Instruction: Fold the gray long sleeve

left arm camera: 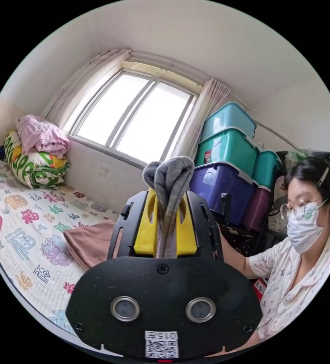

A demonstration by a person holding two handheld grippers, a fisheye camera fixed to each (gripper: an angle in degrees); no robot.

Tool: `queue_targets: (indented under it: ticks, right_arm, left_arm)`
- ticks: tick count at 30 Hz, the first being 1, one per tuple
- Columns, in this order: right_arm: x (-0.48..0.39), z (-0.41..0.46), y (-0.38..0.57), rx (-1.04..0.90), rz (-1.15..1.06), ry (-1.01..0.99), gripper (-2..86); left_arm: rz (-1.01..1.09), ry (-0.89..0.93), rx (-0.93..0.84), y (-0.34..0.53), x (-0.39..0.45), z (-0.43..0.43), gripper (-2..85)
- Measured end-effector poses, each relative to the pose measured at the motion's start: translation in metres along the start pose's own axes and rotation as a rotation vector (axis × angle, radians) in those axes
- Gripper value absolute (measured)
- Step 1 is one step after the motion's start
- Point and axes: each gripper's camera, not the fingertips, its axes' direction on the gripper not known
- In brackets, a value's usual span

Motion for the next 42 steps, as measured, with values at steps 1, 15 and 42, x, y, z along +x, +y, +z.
queue_targets:
  ticks: [1, 15, 42]
  right_arm:
    - [0.008, 0.03, -0.004, -0.03, 0.001, 0.035, 8.2]
    - [0.008, 0.368, 0.111, -0.633, -0.094, 0.408, 5.6]
    - [-0.219, -0.053, 0.223, 0.263, 0.007, 0.061, 2.4]
  left_arm:
    - [-0.023, -0.043, -0.011, 0.003, -0.031, 0.02, 7.6]
    - [-0.032, -0.446, -0.487, 0.172, -0.189, 0.154, 16.2]
    - [0.454, -0.99, 0.259, 0.181, 0.162, -0.259, 10.3]
